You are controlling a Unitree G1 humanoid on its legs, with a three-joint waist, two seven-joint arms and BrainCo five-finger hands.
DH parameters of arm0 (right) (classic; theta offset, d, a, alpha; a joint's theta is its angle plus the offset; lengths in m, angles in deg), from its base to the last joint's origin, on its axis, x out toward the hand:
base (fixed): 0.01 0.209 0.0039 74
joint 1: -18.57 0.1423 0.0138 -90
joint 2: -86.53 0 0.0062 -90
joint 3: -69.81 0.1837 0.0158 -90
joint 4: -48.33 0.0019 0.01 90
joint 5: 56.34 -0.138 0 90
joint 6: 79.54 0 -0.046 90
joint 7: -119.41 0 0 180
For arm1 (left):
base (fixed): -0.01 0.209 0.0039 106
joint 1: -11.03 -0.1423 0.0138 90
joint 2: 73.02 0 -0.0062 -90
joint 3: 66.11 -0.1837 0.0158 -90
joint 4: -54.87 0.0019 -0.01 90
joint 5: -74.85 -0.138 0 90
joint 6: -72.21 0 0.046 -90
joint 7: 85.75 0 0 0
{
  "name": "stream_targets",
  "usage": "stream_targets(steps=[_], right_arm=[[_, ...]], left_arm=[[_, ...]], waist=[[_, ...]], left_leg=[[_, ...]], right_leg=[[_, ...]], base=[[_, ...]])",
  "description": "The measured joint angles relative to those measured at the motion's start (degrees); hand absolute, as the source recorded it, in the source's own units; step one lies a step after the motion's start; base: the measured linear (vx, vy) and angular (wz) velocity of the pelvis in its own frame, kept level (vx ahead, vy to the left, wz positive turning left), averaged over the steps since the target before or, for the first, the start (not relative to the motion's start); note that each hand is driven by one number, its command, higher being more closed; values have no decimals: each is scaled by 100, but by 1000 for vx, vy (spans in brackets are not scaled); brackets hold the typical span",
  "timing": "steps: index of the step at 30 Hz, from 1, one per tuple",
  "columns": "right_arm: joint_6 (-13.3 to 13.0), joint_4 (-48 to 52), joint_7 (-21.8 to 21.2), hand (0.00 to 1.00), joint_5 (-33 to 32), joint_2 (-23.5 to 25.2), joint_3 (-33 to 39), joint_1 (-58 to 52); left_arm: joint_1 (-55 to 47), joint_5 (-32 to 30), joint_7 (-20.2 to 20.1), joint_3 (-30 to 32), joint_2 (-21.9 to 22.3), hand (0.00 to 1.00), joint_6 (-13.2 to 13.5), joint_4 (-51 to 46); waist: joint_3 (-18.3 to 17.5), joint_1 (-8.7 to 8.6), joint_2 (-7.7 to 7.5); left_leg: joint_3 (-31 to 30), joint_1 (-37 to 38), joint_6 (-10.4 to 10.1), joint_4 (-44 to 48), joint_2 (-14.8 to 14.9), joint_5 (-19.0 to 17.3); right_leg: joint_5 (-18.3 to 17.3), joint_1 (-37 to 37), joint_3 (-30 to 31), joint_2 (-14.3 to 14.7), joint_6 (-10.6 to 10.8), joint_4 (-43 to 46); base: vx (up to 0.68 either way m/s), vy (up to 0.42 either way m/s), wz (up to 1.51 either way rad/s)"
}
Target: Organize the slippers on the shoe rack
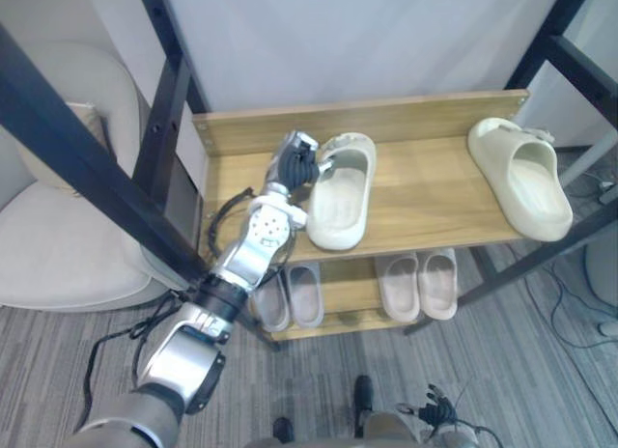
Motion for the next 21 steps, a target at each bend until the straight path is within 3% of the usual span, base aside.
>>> stream_targets(steps=[4,9,14,21], right_arm=[[2,-2,2,0,-4,-4,-1,0],[1,-1,8,0,-12,-8,-1,0],[2,-9,15,0,-18,-14,-1,-1],[3,-30,51,0,-56,-55,-2,-4]], left_arm=[[136,51,-3,-205,87,100,-27,-3],[413,236,37,-314,502,100,-135,-96],[492,414,44,-653,831,100,-108,-769],[493,464,37,-959,1183,100,-98,-819]], waist=[[4,12,6],[6,14,13],[-1,37,23],[-54,43,108]], left_leg=[[-23,-30,5,0,-12,31],[-18,-35,18,5,-58,40],[-21,-37,25,7,-74,45],[-89,-46,40,7,-102,115]], right_leg=[[2,-11,16,-29,0,1],[13,-16,37,-86,16,3],[13,-13,33,-91,16,9],[13,11,-5,-115,15,39]], base=[[0,0,4],[0,0,0],[0,0,0],[-21,-5,5]])
